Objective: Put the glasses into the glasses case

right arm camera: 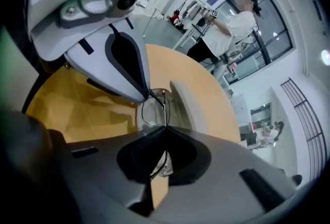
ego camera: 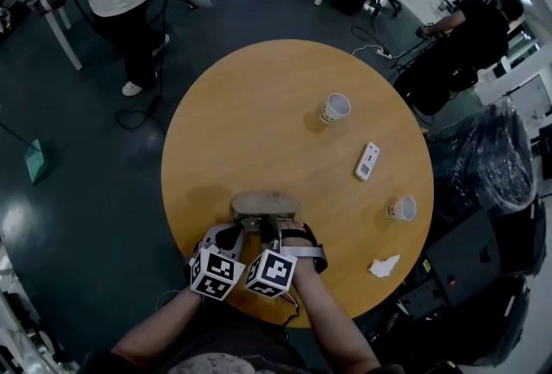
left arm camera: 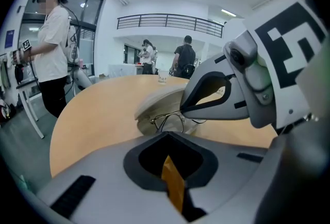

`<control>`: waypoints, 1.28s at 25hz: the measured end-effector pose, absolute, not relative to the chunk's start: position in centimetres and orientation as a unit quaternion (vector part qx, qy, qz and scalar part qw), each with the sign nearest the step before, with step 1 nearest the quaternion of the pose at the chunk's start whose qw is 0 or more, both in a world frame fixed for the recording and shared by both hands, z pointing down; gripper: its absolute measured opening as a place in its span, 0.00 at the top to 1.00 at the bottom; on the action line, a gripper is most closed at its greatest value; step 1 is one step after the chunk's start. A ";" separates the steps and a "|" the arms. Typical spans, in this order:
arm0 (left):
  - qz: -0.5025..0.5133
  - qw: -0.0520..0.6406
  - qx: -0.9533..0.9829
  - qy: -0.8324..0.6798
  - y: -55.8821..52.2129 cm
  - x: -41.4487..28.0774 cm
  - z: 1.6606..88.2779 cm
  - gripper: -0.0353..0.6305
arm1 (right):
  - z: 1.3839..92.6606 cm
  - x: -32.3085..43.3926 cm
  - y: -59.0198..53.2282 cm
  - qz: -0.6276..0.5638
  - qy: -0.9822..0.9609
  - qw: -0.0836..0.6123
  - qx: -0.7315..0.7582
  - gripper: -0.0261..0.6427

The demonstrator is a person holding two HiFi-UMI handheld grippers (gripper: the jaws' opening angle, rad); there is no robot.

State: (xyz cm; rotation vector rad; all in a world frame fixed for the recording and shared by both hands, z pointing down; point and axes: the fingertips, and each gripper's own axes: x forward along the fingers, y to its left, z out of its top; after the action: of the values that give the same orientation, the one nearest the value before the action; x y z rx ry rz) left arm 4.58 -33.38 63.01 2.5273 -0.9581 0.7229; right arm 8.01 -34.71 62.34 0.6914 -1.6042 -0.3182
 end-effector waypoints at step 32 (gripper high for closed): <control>0.264 0.185 0.883 -0.341 -34.6 4.5 62.9 0.94 | 63.8 7.9 -37.0 -0.137 -0.730 0.597 0.305 0.93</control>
State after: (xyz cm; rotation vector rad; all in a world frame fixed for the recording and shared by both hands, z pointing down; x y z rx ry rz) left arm 4.47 -34.56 62.92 2.4884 -0.9599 0.7442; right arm 7.91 -37.01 63.83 0.7075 -1.6940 -0.3191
